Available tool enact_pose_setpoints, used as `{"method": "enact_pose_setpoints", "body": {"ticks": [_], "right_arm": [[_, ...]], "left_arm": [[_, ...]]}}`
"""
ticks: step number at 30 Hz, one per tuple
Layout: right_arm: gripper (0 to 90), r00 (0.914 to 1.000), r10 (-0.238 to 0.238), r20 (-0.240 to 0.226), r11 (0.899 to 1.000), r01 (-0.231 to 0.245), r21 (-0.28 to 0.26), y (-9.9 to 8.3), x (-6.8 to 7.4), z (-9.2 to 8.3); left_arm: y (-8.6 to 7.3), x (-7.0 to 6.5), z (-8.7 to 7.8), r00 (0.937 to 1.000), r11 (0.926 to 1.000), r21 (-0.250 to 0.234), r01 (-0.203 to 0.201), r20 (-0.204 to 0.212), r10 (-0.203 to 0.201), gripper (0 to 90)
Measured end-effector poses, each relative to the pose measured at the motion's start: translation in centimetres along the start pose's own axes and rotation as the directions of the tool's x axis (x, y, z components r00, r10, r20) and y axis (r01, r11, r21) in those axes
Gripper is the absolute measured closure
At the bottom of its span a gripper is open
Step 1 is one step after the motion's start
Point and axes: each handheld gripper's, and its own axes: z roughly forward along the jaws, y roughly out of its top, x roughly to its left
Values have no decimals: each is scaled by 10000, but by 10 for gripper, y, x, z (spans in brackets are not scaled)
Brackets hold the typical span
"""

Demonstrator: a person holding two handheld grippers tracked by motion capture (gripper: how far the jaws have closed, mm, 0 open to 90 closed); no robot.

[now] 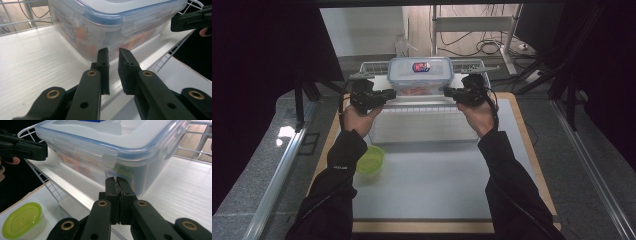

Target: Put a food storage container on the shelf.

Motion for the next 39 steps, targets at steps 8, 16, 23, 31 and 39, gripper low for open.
{"method": "enact_pose_setpoints", "body": {"ticks": [8, 16, 23, 31, 39], "right_arm": [[865, 10000, -77, -16, 10000, 77, 7, -2, 0, -1], [735, 9996, -157, -240, 9999, 155, -71, -6, 4, -10], [597, 9987, -301, -400, 9995, 299, -56, -13, 12, -17], [437, 9965, -777, -308, 9969, 781, 133, -29, 24, -25], [269, 9936, -1065, -373, 9942, 1069, 74, -48, 28, -33]], "left_arm": [[-3, -5, -3, 9998, 9999, -73, -71, 187, 73, 763], [-15, -17, -13, 9974, 9980, -49, -628, 339, 630, 638], [-33, -24, -23, 9958, 9977, -225, -633, 648, 647, 521], [-54, -33, -37, 9940, 9959, -3, -905, 610, 904, 383], [-77, -42, -44, 9917, 9931, 0, -1170, 545, 1168, 245]]}}
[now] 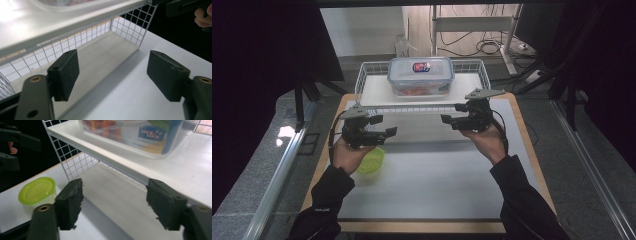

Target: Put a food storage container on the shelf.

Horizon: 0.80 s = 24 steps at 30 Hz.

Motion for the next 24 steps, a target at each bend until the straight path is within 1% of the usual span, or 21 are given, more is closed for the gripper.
{"method": "enact_pose_setpoints", "body": {"ticks": [3, 5, 8, 10, 13, 14, 15, 18, 21, 24], "right_arm": [[195, 9999, -60, -131, 10000, 58, -80, -7, 4, -4], [156, 9998, -91, -155, 9999, 90, -54, -11, 7, -5], [111, 9997, -120, -216, 9999, 119, -7, -20, 11, -7], [88, 9993, -161, -336, 9998, 163, 63, -26, 14, -8], [58, 9987, -332, -375, 9992, 340, 207, -35, 19, -10], [47, 9986, -378, -361, 9989, 388, 280, -39, 20, -11], [40, 9985, -417, -350, 9985, 429, 347, -42, 21, -11], [22, 9986, -345, -398, 9986, 360, 377, -53, 23, -15], [5, 9985, -153, -525, 9990, 175, 405, -62, 22, -18], [0, 9985, -57, -543, 9984, 87, 554, -72, 22, -20]], "left_arm": [[-9, -6, -1, 9997, 9997, 87, -247, -72, 247, 204], [-16, -9, -1, 9994, 9993, 187, -332, -132, 335, 169], [-24, -15, -3, 9980, 9982, 303, -513, -342, 524, 124], [-29, -18, -4, 9974, 9979, 318, -571, -420, 584, 98], [-38, -23, -5, 9970, 9978, 293, -588, -496, 602, 71], [-41, -25, -6, 9963, 9975, 279, -650, -546, 664, 67], [-45, -26, -7, 9962, 9976, 188, -671, -539, 680, 58], [-54, -31, -9, 9973, 9981, 177, -582, -447, 590, 47], [-63, -34, -11, 9982, 9988, 139, -477, -348, 481, 43], [-72, -38, -13, 9987, 9993, 109, -350, -377, 354, 44]]}}
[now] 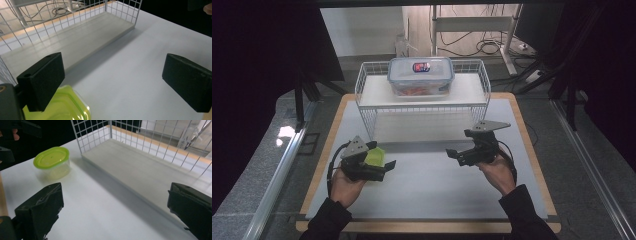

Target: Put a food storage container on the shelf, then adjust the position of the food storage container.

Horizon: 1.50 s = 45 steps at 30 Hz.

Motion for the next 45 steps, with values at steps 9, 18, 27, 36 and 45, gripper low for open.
{"method": "enact_pose_setpoints", "body": {"ticks": [9, 18, 27, 36, 45], "right_arm": [[0, 9998, 140, -119, 9997, -138, 192, -33, 6, -4], [4, 9997, 224, -51, 9995, -223, 214, -65, 19, -13], [13, 9999, 131, 35, 9985, -133, 534, -88, 28, -20], [16, 9998, 175, 109, 9959, -184, 881, -97, 26, -15], [21, 9994, 297, 196, 9935, -316, 1097, -101, 23, -12]], "left_arm": [[-30, -10, -8, 9998, 9997, 234, -94, -158, 98, 45], [-51, -25, -7, 9996, 9983, 512, -271, -103, 277, 41], [-64, -36, -1, 9973, 9914, 1109, -691, -161, 713, 35], [-60, -29, -3, 9994, 9913, 1311, -86, -308, 127, 31], [-56, -6, -17, 9941, 9910, 1110, 749, -871, -654, 174]]}}
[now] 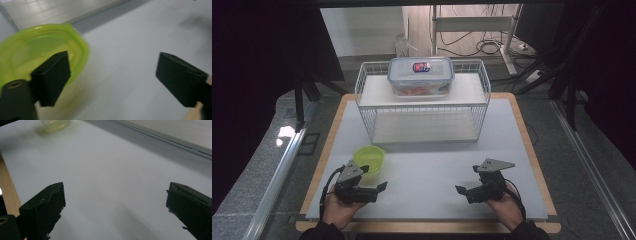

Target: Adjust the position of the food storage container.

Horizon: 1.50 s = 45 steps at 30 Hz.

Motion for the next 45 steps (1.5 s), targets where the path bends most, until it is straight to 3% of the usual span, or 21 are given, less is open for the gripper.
{"method": "enact_pose_setpoints", "body": {"ticks": [3, 7, 10, 13, 18, 21, 25, 36, 45], "right_arm": [[25, 10000, 31, -15, 10000, -31, 43, -1, -1, 1], [30, 10000, 3, -32, 10000, -3, 90, -1, -1, 1], [32, 10000, -36, -60, 10000, 37, 93, -1, -1, 3], [34, 10000, -40, -67, 9999, 41, 131, -2, -2, 4], [38, 10000, -36, -49, 9999, 36, 158, -2, -3, 4], [38, 10000, -48, -43, 9998, 49, 172, -3, -4, 4], [39, 10000, -27, -20, 9998, 28, 216, -3, -5, 4], [40, 10000, -40, -44, 9997, 41, 258, -3, -6, 4], [40, 10000, -75, -60, 9993, 77, 359, -4, -5, 5]], "left_arm": [[1, 13, -6, 9993, 9990, -238, 370, 76, -368, 348], [2, 31, -11, 9973, 9971, -274, 704, -205, -710, 589], [1, 45, -12, 9933, 9946, -214, 1019, -534, -1030, 781], [1, 60, -13, 9873, 9919, -220, 1248, -959, -1264, 899], [0, 83, -14, 9717, 9876, -386, 1524, -1768, -1568, 900], [-3, 96, -10, 9637, 9824, -329, 1840, -1907, -1869, 900], [-7, 101, -1, 9581, 9786, -23, 2056, -2031, -2018, 900], [-9, 97, 10, 9587, 9783, 476, 2017, -2141, -1872, 899], [-5, 89, 17, 9646, 9783, 556, 1996, -1867, -1862, 899]]}}
